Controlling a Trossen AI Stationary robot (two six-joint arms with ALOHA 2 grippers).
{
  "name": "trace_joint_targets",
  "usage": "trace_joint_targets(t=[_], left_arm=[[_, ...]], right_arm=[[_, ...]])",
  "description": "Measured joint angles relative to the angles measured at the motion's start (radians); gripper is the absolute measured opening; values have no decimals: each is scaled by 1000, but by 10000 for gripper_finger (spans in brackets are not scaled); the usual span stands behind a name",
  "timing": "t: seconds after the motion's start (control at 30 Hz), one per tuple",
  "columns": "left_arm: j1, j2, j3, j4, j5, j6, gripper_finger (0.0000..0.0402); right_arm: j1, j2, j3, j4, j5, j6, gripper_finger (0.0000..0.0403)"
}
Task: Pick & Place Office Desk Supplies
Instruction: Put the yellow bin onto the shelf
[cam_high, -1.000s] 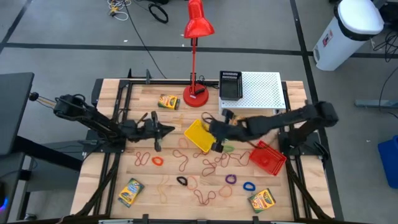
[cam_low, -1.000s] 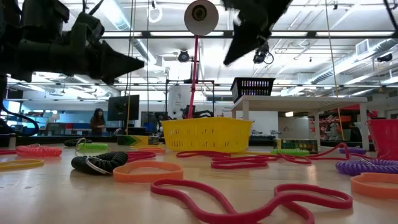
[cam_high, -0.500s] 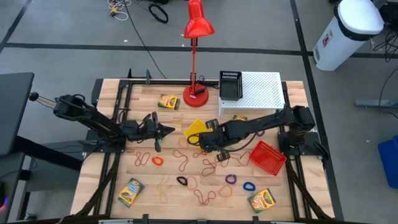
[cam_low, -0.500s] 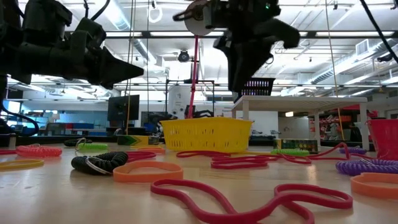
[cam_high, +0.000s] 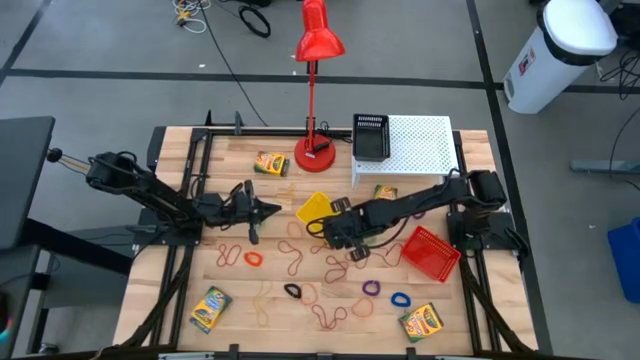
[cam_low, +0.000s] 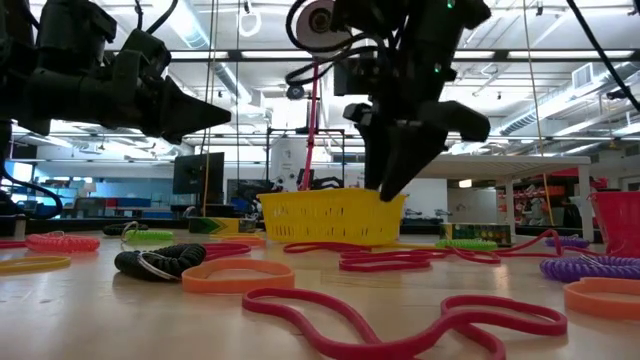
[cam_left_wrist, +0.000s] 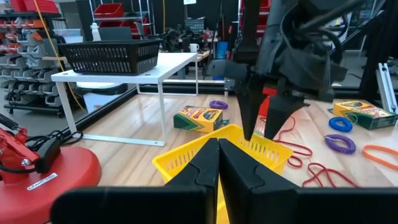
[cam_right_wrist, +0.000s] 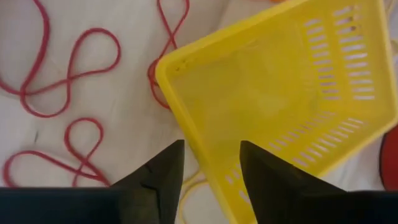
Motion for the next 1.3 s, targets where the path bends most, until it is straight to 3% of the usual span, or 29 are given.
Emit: trace_joint_targets(t=[0.37, 0.5, 0.73, 0.9, 1.3], left_arm=[[0, 0, 0, 0, 0, 0, 18], [0, 0, 0, -2, 0, 0, 18], [0, 0, 1, -27, 0, -1, 18], [0, 0, 1, -35, 1, -6, 18], [0, 0, 1, -40, 0, -22, 18]], right_arm=[[1, 0, -81, 119, -19, -3, 53], [1, 0, -84, 134, 27, -6, 14], [27, -8, -56, 127, 56, 4, 28], [75, -8, 1, 87, 75, 5, 10], [220, -37, 257, -306, 108, 234, 15]])
